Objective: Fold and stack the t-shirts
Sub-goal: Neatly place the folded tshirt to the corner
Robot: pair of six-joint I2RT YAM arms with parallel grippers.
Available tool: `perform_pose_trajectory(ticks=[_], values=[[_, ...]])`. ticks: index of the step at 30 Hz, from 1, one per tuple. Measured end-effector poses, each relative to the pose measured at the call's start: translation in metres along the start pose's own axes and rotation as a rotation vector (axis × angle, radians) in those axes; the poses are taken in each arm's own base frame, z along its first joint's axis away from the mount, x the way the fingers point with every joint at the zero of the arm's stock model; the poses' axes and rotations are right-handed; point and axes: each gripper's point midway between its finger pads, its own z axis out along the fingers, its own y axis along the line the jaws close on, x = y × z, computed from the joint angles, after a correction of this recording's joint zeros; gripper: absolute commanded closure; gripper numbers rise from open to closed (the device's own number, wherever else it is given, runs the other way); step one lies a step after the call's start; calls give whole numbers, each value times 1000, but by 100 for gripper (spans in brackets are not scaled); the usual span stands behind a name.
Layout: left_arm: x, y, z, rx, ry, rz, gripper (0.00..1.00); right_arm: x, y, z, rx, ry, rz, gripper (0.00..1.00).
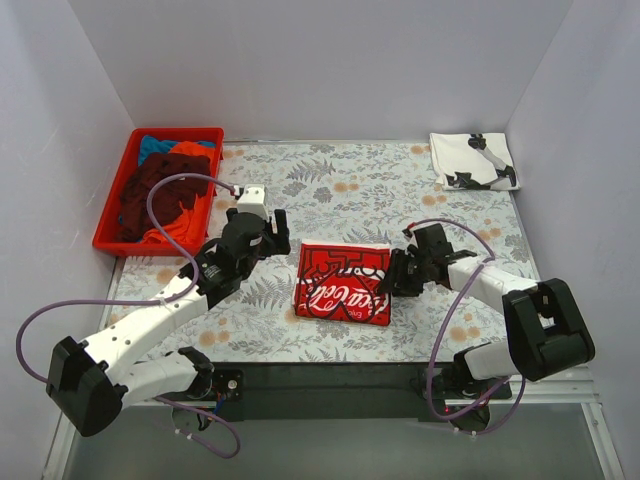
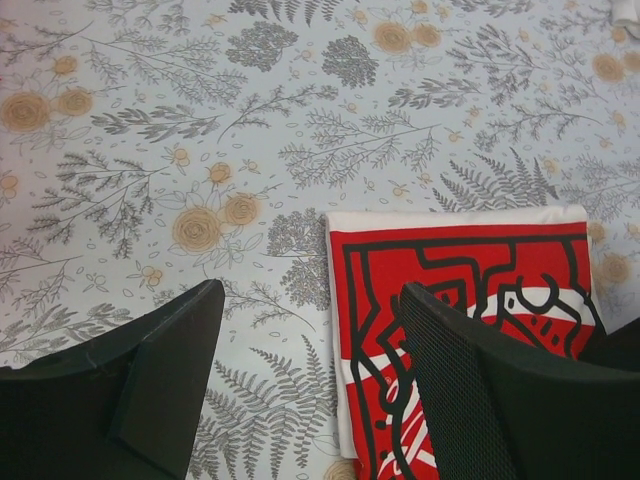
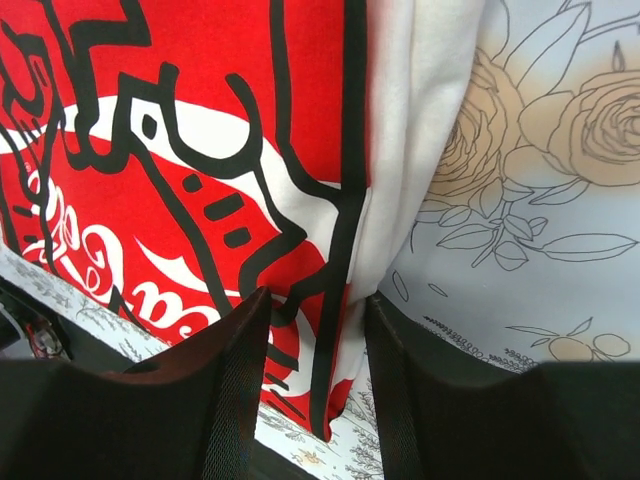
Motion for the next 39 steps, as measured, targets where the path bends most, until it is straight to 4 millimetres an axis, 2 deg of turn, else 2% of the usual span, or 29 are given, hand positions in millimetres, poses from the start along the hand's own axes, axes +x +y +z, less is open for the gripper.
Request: perform_pose_trajectory(ticks=[3,6,7,9,16,18,22,24,27,30,34,35,36,39], values=[[6,-7,0,43,20,12,30,-4,-2,0,29,-6,-13,56],[8,-13,1,77,28,17,30,-9,-6,4,51,-4,-28,72],[8,-14,2,84,29,19,30,-11,-6,5,56,-2,-30,83],[9,-16,3,92,32,21,30,-14,-5,10,53,8,-31,95],[24,-21,7,127,73,66,30,-43,20,35,-23,22,-33,96],[31,-26,8,143,89,90,32,-54,31,45,-42,19,-47,93],[54,-43,8,188,141,156,32,-75,51,62,-76,2,-79,76],[69,-56,7,210,173,194,32,-79,53,62,-71,-11,-88,60],[96,-78,2,238,234,274,32,-87,48,54,-53,-42,-94,52],[119,-106,-1,262,279,356,33,-98,22,31,2,-102,-66,42],[144,-140,0,262,303,465,35,-110,-22,-21,70,-230,8,25],[140,-148,2,259,288,473,37,-111,-31,-32,87,-259,20,23],[153,-159,3,260,301,513,38,-110,-38,-42,98,-285,27,20],[165,-185,6,259,290,587,44,-98,-51,-59,117,-322,34,18]])
